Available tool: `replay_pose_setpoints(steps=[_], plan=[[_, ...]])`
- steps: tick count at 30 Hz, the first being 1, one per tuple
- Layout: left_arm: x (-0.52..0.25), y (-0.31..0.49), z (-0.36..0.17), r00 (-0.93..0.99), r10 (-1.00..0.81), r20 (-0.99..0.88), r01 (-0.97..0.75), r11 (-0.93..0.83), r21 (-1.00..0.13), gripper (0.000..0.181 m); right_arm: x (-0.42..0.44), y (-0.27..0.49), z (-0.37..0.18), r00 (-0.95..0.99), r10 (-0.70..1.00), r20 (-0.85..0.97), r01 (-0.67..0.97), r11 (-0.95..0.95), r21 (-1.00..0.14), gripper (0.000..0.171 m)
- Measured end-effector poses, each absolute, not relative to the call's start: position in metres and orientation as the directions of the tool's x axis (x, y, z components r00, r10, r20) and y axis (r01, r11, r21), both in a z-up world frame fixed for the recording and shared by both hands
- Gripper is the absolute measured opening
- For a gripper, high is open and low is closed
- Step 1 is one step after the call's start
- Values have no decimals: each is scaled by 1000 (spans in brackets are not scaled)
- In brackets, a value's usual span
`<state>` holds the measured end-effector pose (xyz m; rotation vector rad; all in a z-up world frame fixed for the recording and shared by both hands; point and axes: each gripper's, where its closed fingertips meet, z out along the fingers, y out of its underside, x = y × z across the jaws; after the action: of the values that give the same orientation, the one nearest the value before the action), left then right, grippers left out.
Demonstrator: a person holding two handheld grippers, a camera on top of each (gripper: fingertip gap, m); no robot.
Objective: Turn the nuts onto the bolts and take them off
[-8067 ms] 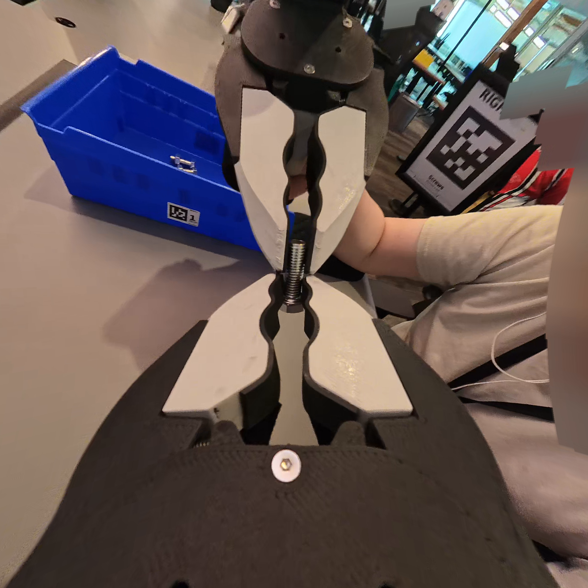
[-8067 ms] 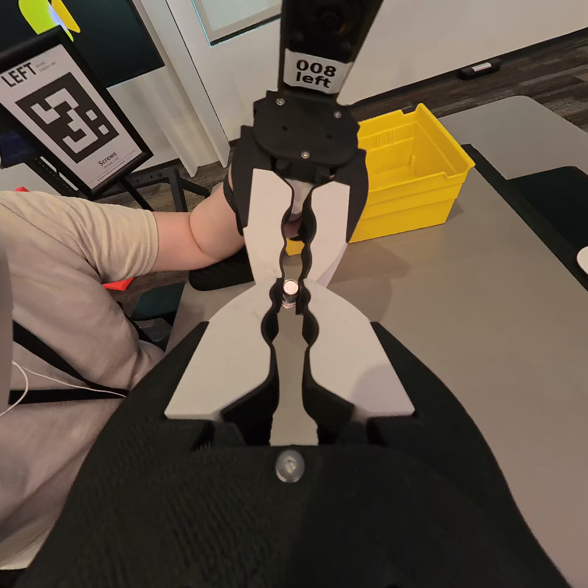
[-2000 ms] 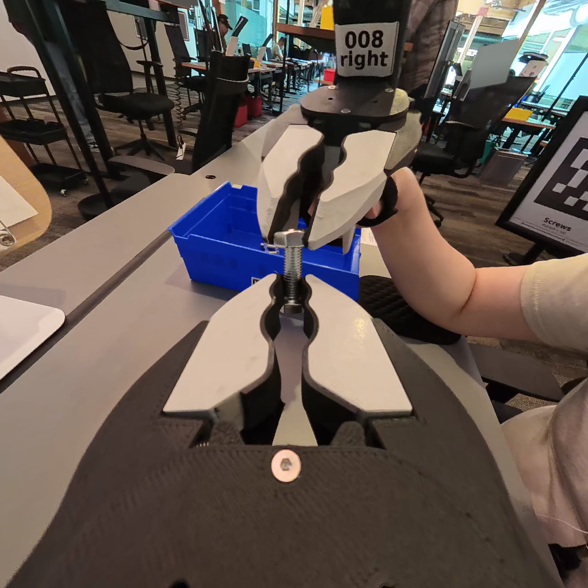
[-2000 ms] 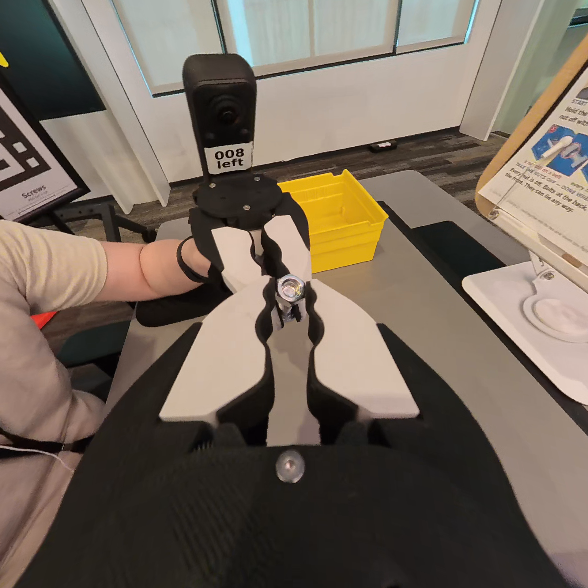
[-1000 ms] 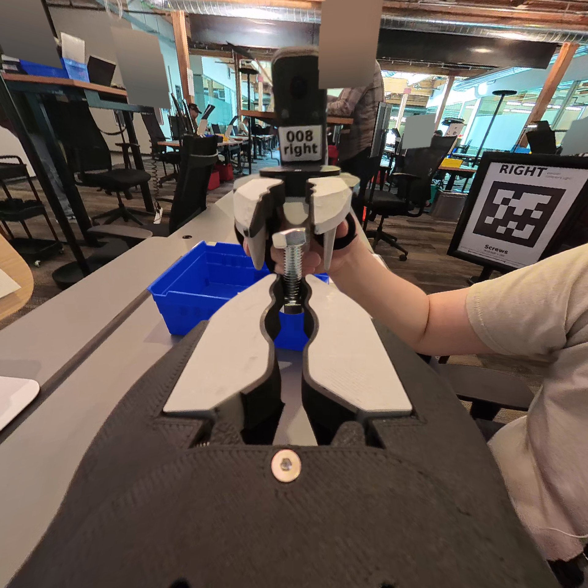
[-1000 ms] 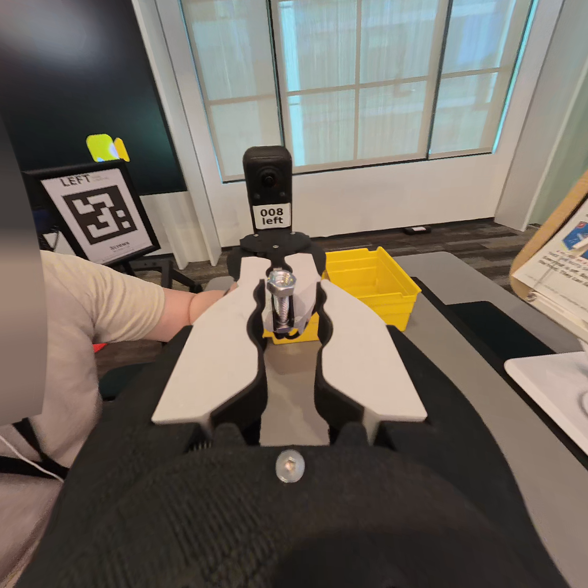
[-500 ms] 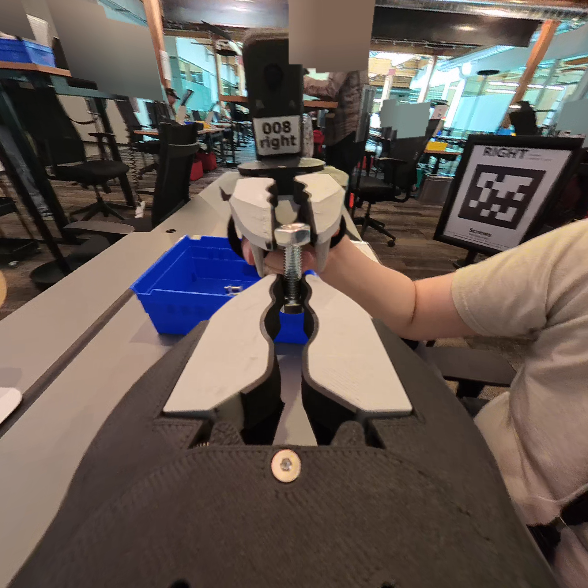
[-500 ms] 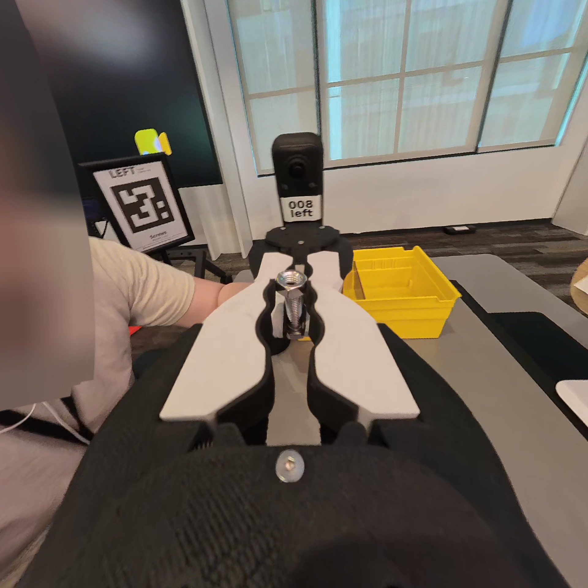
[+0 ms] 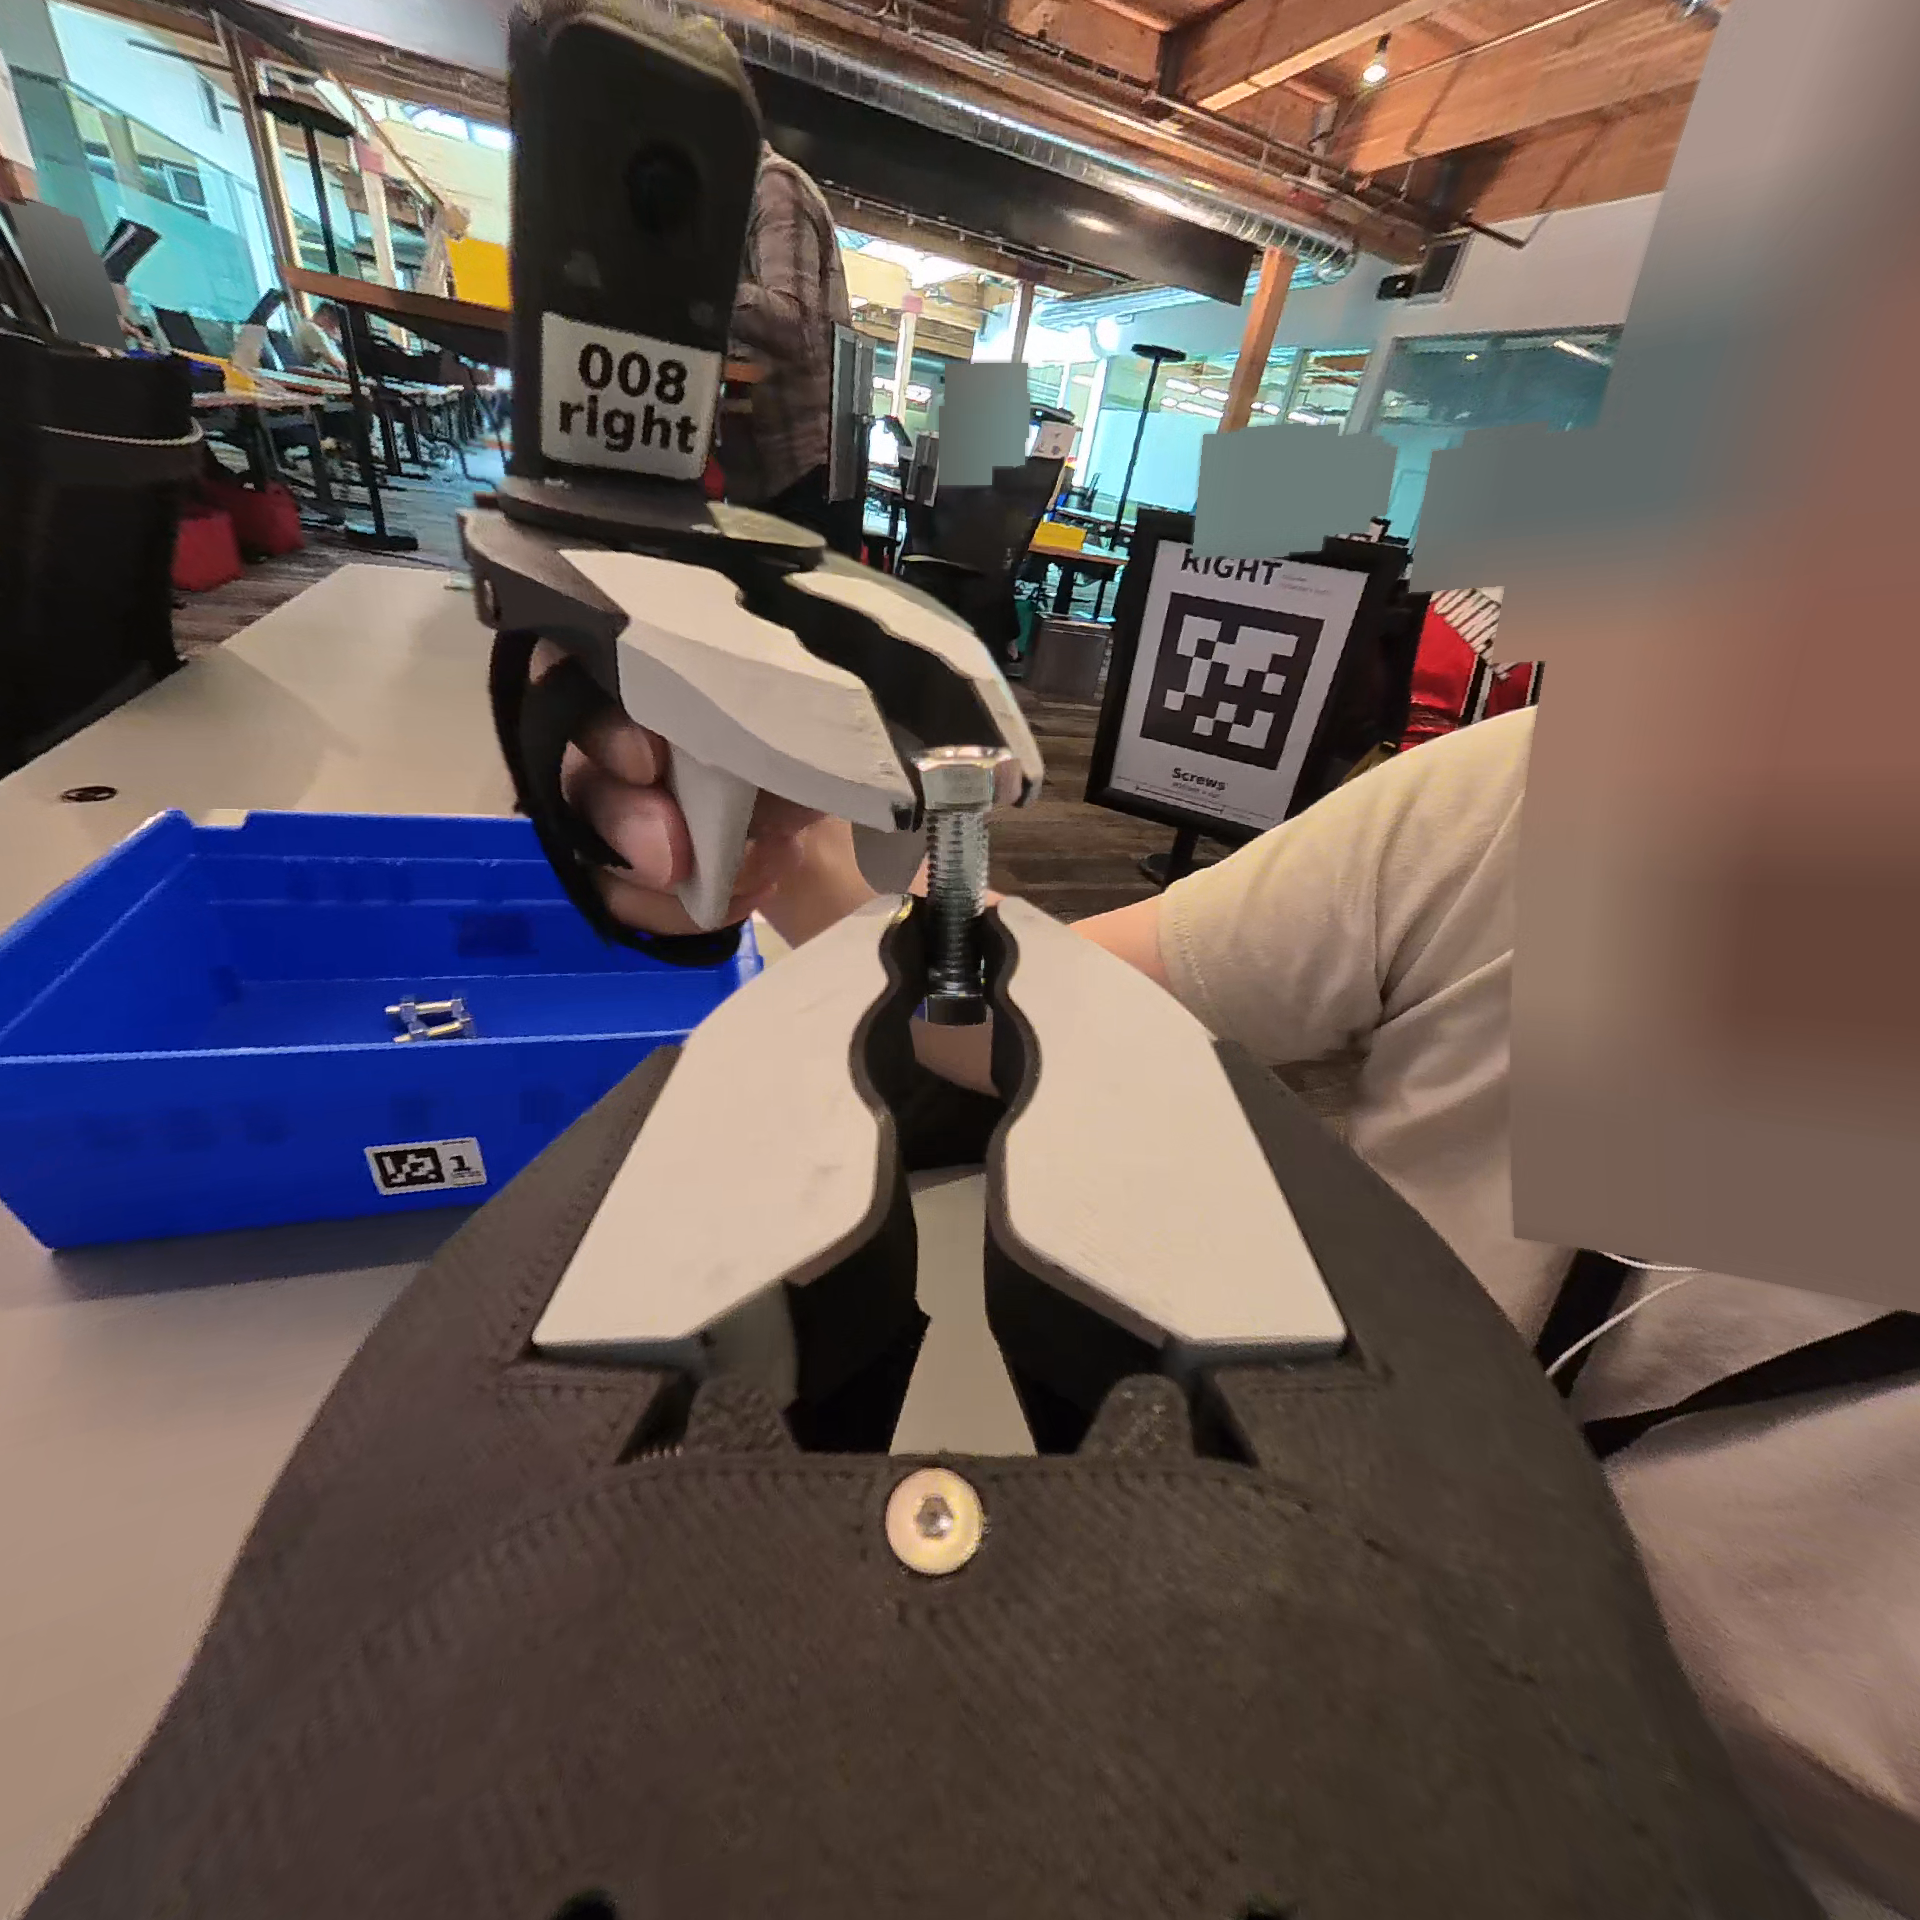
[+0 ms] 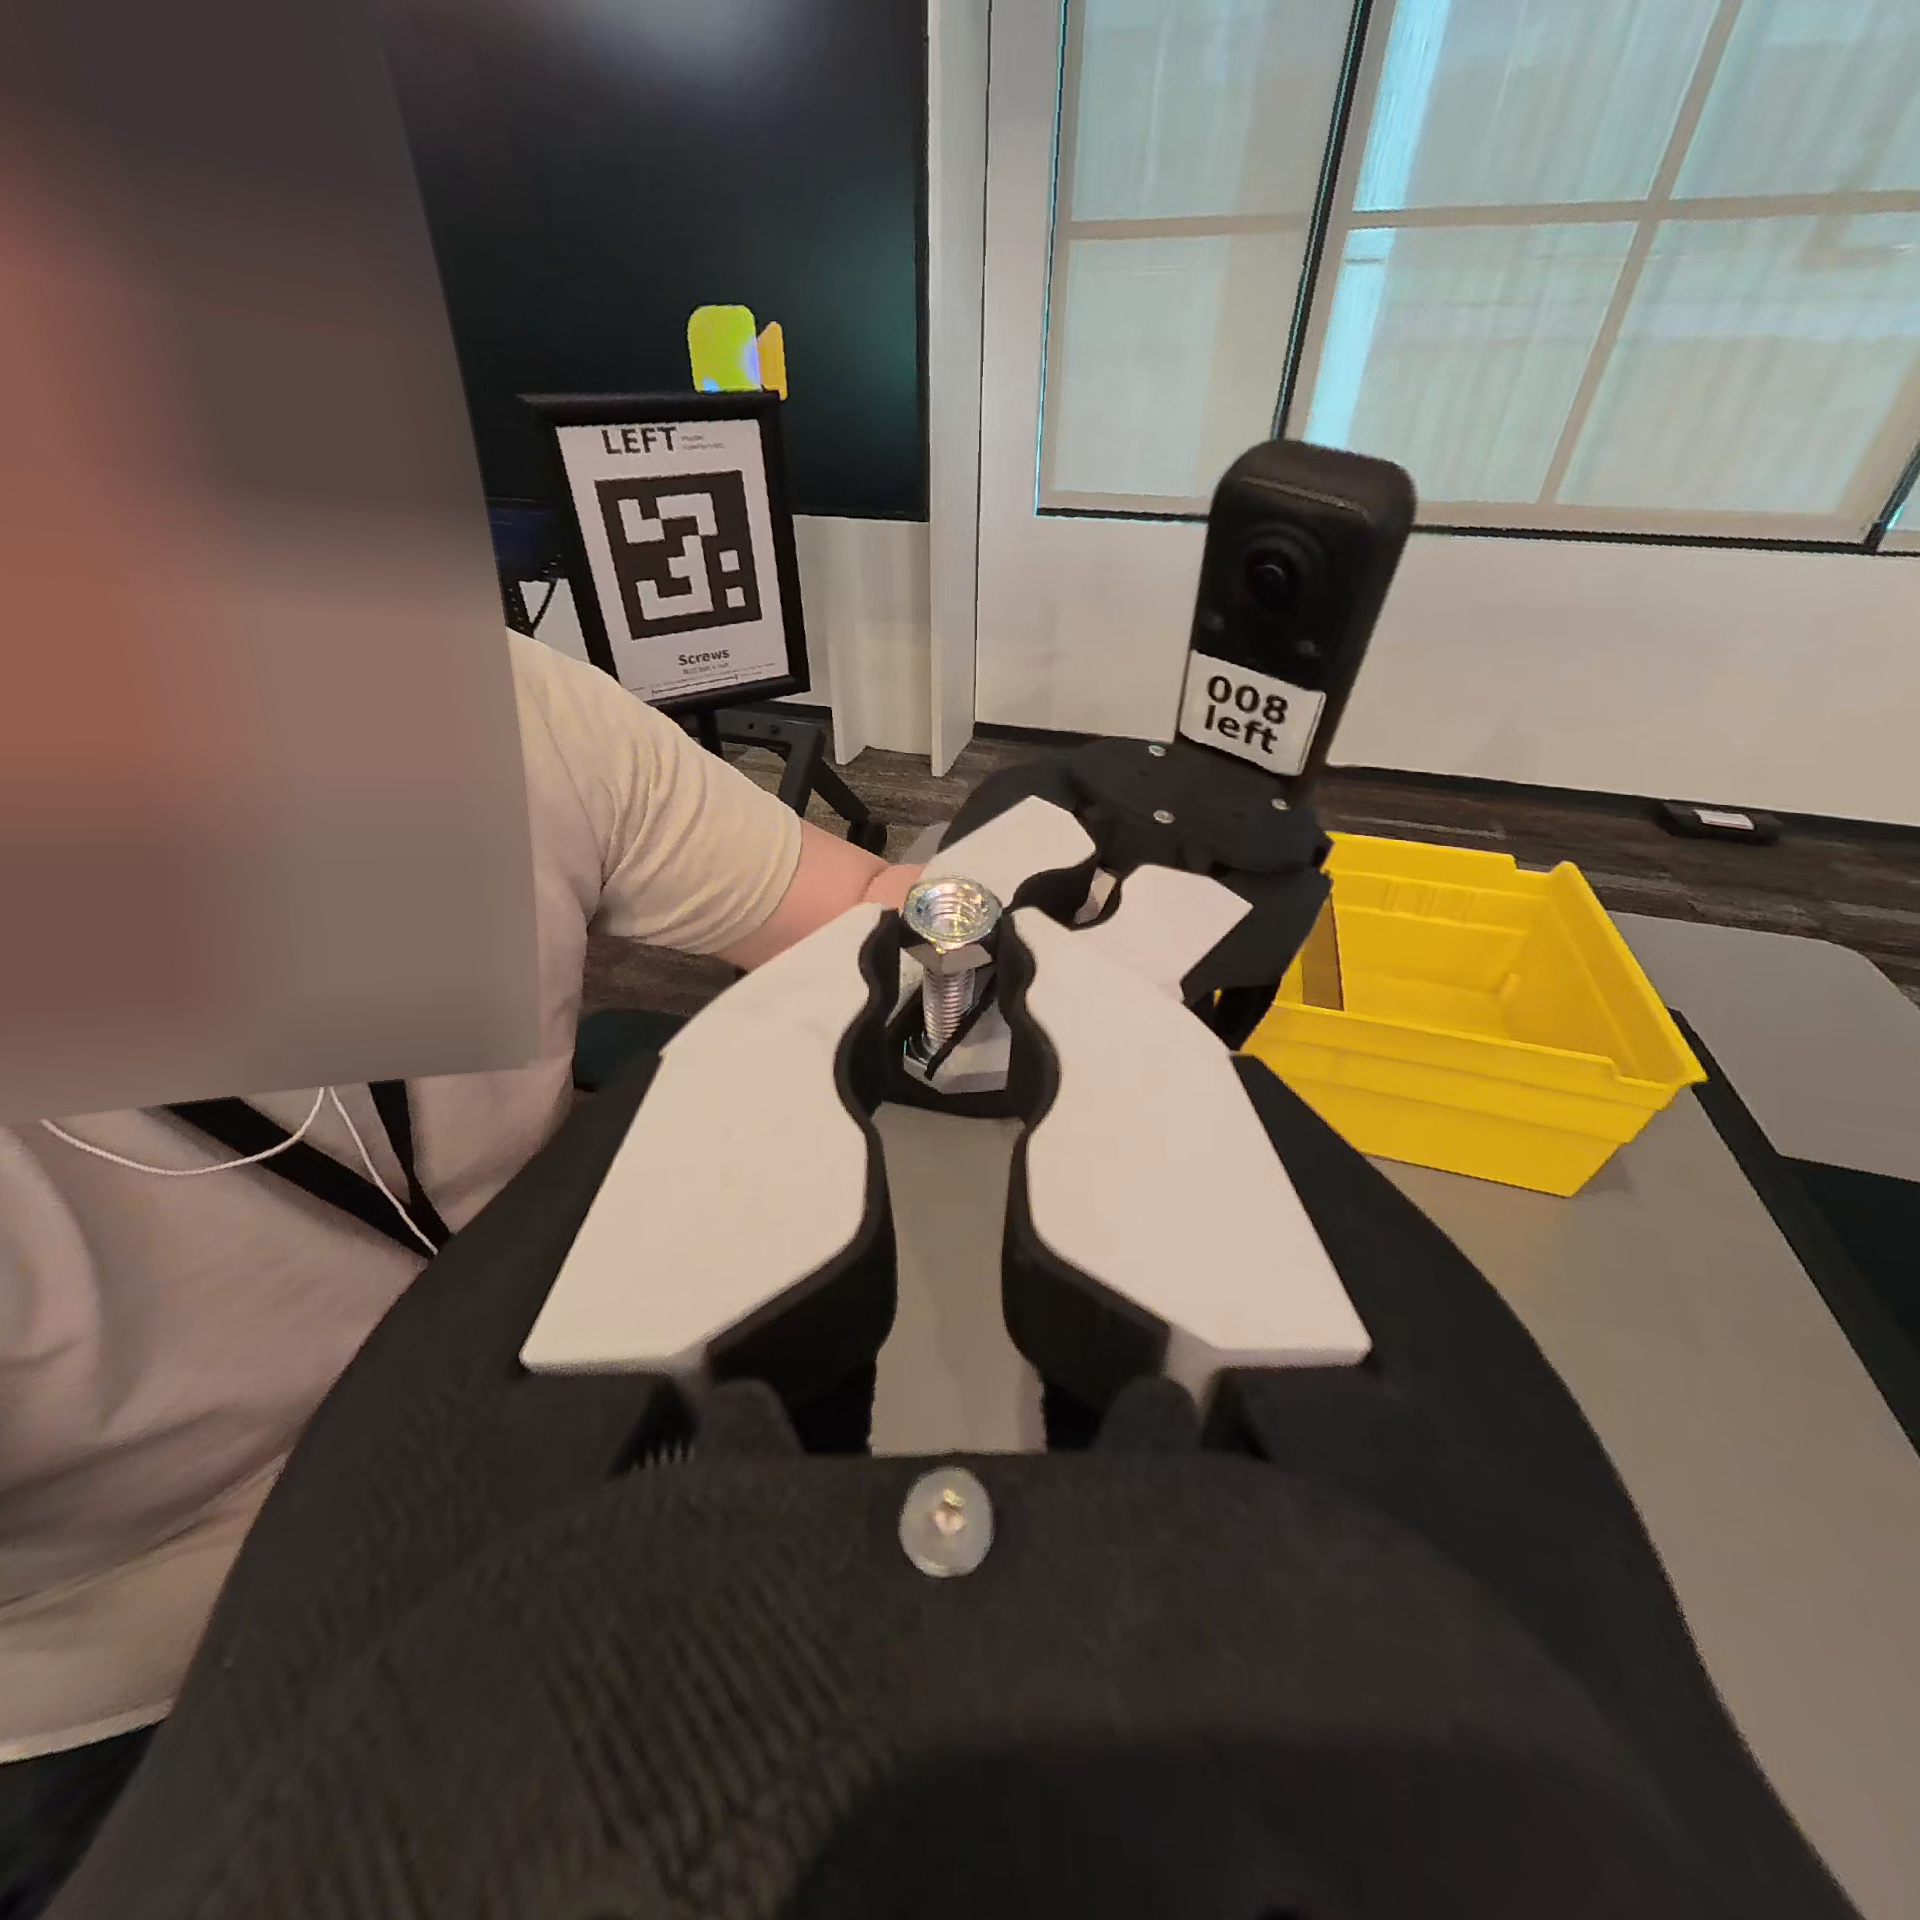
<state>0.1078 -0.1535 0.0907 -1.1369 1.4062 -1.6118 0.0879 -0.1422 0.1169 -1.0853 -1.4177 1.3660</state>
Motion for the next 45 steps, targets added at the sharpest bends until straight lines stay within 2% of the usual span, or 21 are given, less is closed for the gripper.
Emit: replay_pose_setpoints(steps=[5,7,13,17,24,27,33,40,45], plan=[[108,-130,90,-217,-966,143,-37,-138,-990,10,88,-120,116,-95,995,12,55,17,-998,19],[106,-116,91,-120,-985,121,-22,-119,-993,10,85,-107,117,-20,998,-56,40,-56,-998,19],[96,-72,79,200,-980,16,-92,-35,-995,9,76,-66,107,233,953,-193,-2,-198,-980,18],[94,-58,72,318,-946,-68,-152,20,-988,9,70,-58,101,310,924,-223,-27,-225,-974,18],[93,-63,78,282,-959,-37,-122,2,-993,10,71,-62,106,303,943,-136,-2,-142,-990,18],[92,-63,80,288,-957,-45,-117,11,-993,10,74,-64,108,297,952,-72,30,-85,-996,27],[88,-62,85,291,-956,-34,-101,5,-995,9,73,-70,115,302,953,26,29,18,-999,27],[90,-62,83,292,-956,-41,-114,8,-993,9,73,-67,110,331,942,47,79,22,-997,26],[91,-63,82,285,-958,-44,-119,10,-993,10,81,-67,121,322,945,50,20,46,-999,26]])
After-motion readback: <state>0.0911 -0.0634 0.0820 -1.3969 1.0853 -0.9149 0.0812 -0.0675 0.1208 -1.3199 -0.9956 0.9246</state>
